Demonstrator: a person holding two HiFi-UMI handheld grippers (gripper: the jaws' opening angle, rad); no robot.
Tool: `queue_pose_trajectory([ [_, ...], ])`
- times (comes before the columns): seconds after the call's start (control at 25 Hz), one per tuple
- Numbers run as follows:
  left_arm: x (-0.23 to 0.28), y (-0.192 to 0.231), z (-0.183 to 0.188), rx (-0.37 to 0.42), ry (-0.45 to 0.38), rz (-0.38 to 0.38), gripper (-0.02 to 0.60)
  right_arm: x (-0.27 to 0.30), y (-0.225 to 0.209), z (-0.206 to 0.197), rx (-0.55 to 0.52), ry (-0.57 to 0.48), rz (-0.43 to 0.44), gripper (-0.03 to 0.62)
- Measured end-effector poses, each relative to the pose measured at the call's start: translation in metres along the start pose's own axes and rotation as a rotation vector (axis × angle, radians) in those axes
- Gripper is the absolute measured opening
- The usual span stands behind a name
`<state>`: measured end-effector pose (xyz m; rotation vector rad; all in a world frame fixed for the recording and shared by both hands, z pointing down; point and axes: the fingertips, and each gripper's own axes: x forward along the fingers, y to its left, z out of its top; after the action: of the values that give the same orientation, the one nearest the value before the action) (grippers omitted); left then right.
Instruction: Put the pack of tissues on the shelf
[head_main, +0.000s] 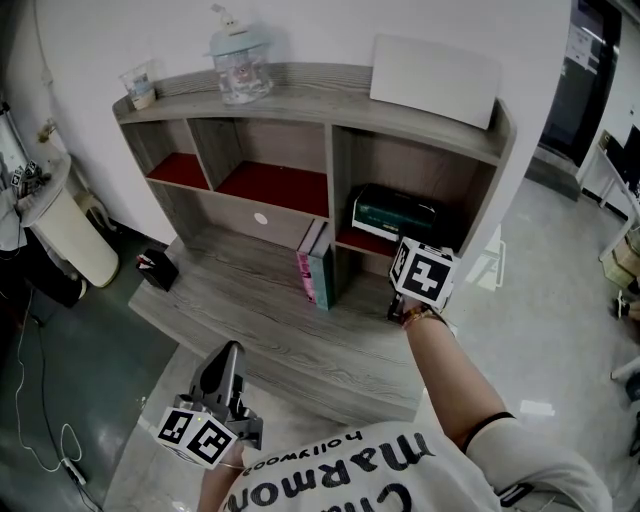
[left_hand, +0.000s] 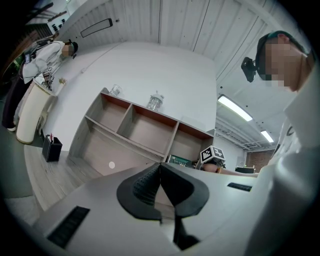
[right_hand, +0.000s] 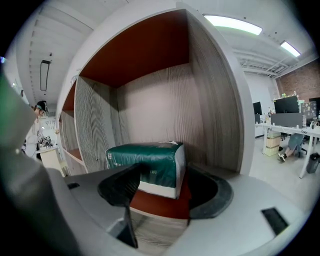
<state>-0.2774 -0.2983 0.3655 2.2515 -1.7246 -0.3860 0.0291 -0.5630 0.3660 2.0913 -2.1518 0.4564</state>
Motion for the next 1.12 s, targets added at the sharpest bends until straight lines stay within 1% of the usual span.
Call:
queue_pose_trajectory([
  [0.44,-0.001,0.004,-0.001,-0.010,-0.004,0.007,0.017,0.002,0.001,-0.002,0.002,-0.004,-0.011,0.265],
  [0.72,-0.011,0.012,-0.001,-0.021,-0.012,0.029,0.017,0.001,0.000,-0.006,0.003,-0.003,-0.014,0.265],
  [1.12,-0.018,0.016,0.001,-0.023,-0.020,0.028,0.017,-0.003,-0.004,-0.016,0.018,0.018,-0.034,0.265],
])
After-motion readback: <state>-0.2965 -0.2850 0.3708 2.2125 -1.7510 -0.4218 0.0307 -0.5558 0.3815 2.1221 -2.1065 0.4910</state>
